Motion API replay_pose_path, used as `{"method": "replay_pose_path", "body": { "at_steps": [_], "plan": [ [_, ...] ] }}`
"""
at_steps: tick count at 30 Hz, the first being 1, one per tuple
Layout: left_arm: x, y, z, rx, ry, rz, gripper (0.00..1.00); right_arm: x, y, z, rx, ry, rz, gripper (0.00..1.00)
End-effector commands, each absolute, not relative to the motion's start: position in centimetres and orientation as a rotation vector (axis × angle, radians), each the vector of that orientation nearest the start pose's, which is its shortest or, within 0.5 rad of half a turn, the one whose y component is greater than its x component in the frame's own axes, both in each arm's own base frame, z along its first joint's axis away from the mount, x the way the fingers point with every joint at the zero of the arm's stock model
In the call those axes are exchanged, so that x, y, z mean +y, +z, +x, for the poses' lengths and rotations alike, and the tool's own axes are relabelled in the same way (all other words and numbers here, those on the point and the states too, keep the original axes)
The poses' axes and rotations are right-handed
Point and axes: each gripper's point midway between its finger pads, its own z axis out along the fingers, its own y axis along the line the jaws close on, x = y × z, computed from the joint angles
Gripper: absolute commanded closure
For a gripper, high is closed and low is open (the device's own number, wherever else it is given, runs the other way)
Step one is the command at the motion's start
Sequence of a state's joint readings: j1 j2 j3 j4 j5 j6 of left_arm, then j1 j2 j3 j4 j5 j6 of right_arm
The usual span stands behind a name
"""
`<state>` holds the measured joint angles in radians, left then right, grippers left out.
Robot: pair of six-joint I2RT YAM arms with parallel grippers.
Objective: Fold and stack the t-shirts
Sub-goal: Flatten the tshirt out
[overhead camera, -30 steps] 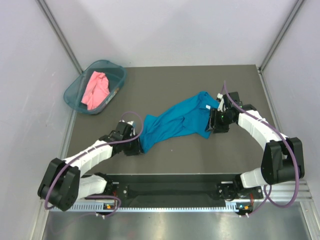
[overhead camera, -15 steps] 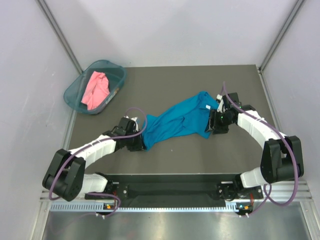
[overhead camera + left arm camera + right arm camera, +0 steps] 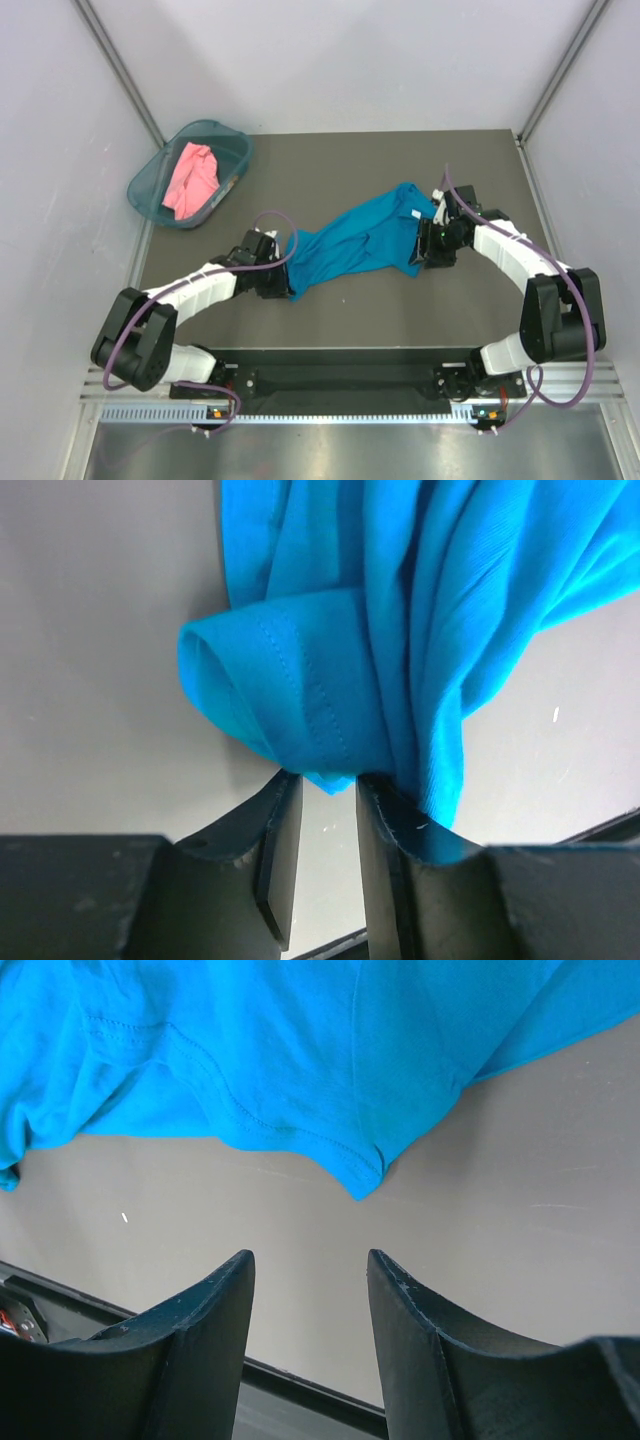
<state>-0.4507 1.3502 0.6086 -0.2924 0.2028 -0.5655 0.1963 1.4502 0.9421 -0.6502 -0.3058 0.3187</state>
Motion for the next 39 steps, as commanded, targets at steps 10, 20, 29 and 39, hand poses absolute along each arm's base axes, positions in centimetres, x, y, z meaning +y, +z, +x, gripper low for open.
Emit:
{"method": "replay_pose_path", "body": {
  "at_steps": [10,20,29,39],
  "plan": [
    [-18.9,4.7,25.0,2.593,-0.664,0.018,0.71,13.0,7.8,28.1,2.741,0.592,0.043,0.51],
    [-19.8,5.7,26.1,2.555,-0.678,0.038,0.98,13.1,7.7,28.3,2.749,0.593,0.033,0.51],
    [-17.2,8.5,24.5,2.595,-0.541,-0.113,1.00,12.5,6.4,28.9,2.772,0.533,0.110,0.50],
    [-18.2,9.4,19.8,2.666,-0.672,-0.104,1.00,13.1,5.6,29.1,2.773,0.574,0.117,0.49]
  ]
}}
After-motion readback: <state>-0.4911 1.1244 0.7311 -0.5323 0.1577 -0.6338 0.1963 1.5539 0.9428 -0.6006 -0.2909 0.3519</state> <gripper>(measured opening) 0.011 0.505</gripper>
